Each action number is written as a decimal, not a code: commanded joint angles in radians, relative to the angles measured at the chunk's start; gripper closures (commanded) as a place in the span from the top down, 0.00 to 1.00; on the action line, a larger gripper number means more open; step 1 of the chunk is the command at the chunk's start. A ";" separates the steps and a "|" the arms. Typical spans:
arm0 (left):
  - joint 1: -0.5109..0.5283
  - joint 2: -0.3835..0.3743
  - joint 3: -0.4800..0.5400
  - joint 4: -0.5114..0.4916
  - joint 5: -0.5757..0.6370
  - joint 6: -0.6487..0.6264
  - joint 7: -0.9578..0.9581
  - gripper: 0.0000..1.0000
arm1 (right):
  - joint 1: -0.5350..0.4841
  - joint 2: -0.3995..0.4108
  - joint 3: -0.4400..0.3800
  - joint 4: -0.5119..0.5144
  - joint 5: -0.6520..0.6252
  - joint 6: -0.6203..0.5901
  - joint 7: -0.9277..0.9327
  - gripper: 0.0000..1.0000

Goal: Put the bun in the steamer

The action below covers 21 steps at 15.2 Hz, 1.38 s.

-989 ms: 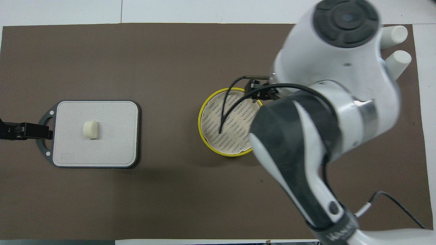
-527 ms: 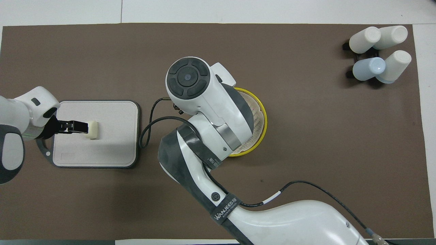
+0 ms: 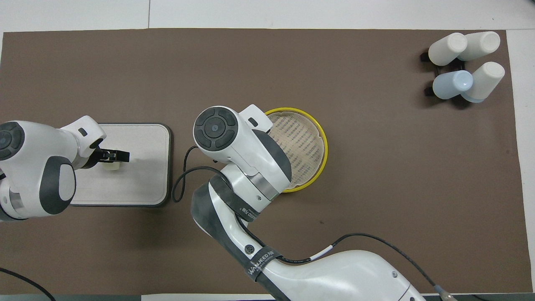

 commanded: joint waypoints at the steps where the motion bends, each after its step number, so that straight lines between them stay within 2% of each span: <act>1: 0.009 -0.012 -0.002 -0.037 0.015 0.042 0.017 0.99 | -0.003 -0.062 -0.001 -0.107 0.015 0.083 -0.009 0.95; 2: 0.009 -0.009 -0.002 -0.043 0.015 0.045 0.017 0.98 | -0.004 -0.071 -0.001 -0.139 0.018 0.119 -0.008 0.78; 3: 0.009 -0.008 -0.002 -0.043 0.015 0.045 0.017 0.94 | -0.006 -0.077 -0.001 -0.161 0.018 0.138 -0.010 0.53; 4: 0.009 -0.006 -0.002 -0.043 0.015 0.045 0.015 0.89 | -0.007 -0.082 0.001 -0.165 0.018 0.134 -0.010 0.34; 5: 0.009 -0.006 -0.002 -0.040 0.015 0.045 0.014 0.79 | -0.006 -0.084 0.001 -0.166 0.018 0.129 -0.010 0.19; 7: 0.009 -0.005 -0.002 -0.034 0.012 0.044 0.012 0.46 | -0.006 -0.084 0.001 -0.166 0.018 0.118 -0.010 0.01; 8: 0.011 -0.005 -0.002 -0.034 0.012 0.044 0.012 0.35 | -0.004 -0.084 0.001 -0.166 0.018 0.117 -0.010 0.00; 10: 0.011 -0.005 -0.002 -0.032 0.012 0.039 0.011 0.22 | -0.003 -0.084 0.001 -0.159 0.018 0.106 -0.010 0.00; 14: 0.009 -0.002 -0.005 -0.011 0.004 0.023 0.003 0.18 | -0.003 -0.084 -0.001 -0.112 0.013 0.059 -0.013 0.00; 16: -0.006 0.031 -0.005 0.107 -0.039 -0.101 -0.020 0.18 | -0.027 -0.076 -0.007 -0.020 0.000 -0.094 -0.051 0.00; 18: -0.018 0.052 -0.006 0.283 -0.054 -0.317 -0.049 0.18 | -0.103 -0.099 -0.010 0.046 0.015 -0.211 -0.192 0.00; 20: -0.031 0.067 -0.011 0.432 -0.054 -0.481 -0.115 0.18 | -0.195 -0.181 -0.010 0.040 0.013 -0.283 -0.333 0.00; 21: -0.073 0.087 -0.014 0.504 -0.062 -0.534 -0.196 0.18 | -0.241 -0.205 -0.010 0.040 0.012 -0.337 -0.411 0.00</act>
